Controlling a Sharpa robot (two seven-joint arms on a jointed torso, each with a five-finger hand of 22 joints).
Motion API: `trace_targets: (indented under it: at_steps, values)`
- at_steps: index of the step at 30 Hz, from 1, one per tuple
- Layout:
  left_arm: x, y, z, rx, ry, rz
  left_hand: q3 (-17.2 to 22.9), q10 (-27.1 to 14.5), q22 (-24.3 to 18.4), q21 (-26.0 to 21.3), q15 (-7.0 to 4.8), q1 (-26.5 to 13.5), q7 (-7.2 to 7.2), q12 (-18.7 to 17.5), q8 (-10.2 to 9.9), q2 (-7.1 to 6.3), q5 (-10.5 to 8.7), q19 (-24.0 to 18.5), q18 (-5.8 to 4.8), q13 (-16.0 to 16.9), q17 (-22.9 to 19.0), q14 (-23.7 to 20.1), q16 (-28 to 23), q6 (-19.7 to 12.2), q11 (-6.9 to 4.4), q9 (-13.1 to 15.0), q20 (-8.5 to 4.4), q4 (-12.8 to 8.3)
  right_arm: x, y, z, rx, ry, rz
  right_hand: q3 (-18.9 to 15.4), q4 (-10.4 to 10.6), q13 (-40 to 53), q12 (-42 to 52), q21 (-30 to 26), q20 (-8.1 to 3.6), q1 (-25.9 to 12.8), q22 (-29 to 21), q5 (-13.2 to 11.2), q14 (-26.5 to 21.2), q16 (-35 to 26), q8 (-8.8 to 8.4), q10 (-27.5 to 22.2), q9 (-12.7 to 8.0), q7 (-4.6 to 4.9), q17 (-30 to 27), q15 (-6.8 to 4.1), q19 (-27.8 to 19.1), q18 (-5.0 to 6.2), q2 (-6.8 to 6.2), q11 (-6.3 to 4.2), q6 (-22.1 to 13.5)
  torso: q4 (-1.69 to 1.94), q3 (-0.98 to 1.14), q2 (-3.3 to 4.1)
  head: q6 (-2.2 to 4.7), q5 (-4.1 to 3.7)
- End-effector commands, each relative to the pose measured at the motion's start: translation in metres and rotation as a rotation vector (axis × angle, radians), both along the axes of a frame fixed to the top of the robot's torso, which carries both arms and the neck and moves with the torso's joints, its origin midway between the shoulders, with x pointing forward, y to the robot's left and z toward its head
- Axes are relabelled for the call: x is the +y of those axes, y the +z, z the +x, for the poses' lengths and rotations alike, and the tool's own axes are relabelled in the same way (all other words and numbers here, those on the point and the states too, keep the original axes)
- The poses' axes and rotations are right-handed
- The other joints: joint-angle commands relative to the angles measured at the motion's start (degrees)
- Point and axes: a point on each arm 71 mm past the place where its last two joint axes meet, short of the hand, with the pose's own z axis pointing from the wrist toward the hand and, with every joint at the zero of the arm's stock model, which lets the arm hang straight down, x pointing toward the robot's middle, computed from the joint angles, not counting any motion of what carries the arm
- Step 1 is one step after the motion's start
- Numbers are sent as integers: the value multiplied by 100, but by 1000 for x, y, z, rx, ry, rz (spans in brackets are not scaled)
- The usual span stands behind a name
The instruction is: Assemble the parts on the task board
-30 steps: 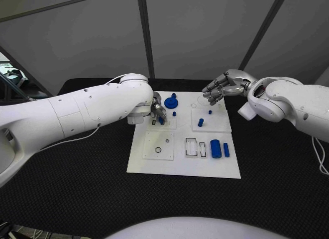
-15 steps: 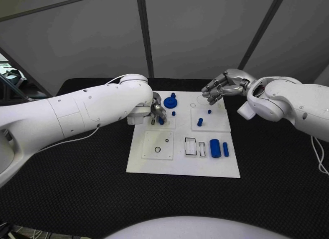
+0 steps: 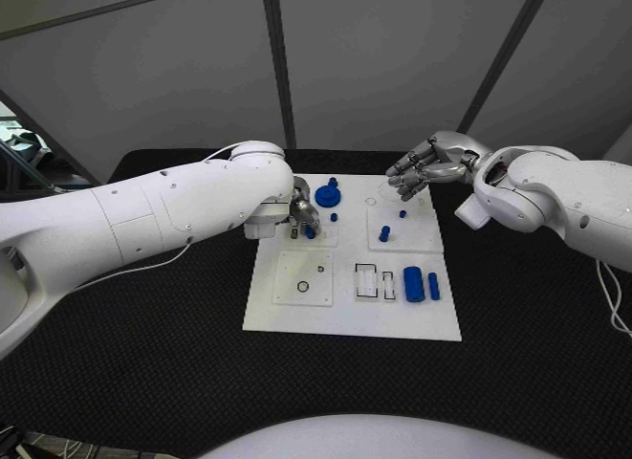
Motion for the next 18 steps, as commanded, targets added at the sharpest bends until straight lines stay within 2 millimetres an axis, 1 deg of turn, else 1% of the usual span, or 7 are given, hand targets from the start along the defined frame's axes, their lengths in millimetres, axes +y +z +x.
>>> trace_targets:
  at_steps: [1,4,7,11,13,18]
  values:
    - [1,-1,-1,21,7,27,495,34,1341,30,-29,226,-55,12,12,176,29,505,-247,1,1506,594,13,33,-21,5,-43,-479,1,2,0,-4,12,5,-45,-4,5,-11,-40,16,-19,-8,34,-35,-8,-13,-46,-2,25,-7,-8,37,20,38,-4,-13,-4,2,4,-2,2]
    - [1,-1,0,19,10,27,501,26,1339,27,-30,222,-54,4,14,170,27,504,-246,-10,1506,594,13,33,-22,9,-44,-484,1,2,0,-4,12,5,-45,-4,5,-11,-40,16,-19,-8,34,-35,-8,-13,-46,-2,25,-7,-8,37,20,38,-4,-13,-4,0,3,-2,-2]
    - [2,-1,1,16,16,26,475,27,1336,22,-27,135,-55,-3,11,118,-72,502,-245,-19,1506,594,13,34,-15,19,-43,-443,1,2,0,-4,11,5,-45,-4,5,-11,-40,16,-19,-8,34,-35,-8,-13,-46,-2,25,-7,-8,37,20,38,-4,-13,1,0,4,-7,-6]
    - [3,-2,2,15,21,27,309,34,1331,14,-39,-65,-87,-2,4,-22,-594,499,-243,-27,1506,594,13,77,-37,31,-48,-282,1,2,0,-4,11,5,-45,-4,5,-11,-40,16,-19,-8,34,-35,-8,-13,-46,-2,25,-7,-8,37,20,38,-4,-13,4,2,1,-17,-11]
    - [3,-2,3,15,23,28,232,33,1330,12,-44,-124,-94,0,1,-72,-641,499,-242,-28,1506,594,13,96,-43,32,-54,-219,1,2,0,-5,12,5,-45,-4,5,-11,-40,16,-19,-8,34,-35,-8,-13,-46,-2,25,-7,-8,37,20,38,-4,-13,2,1,-1,-22,-14]
    - [4,-2,4,17,26,30,120,40,1336,18,-53,-213,-104,8,-3,-113,-653,502,-244,-21,1506,594,13,120,-52,35,-64,-98,1,2,0,-6,12,6,-50,-6,5,-11,-52,17,-19,-18,33,-35,-8,-13,-48,-2,26,-14,-7,43,20,44,-3,-14,-6,4,-1,-38,-21]
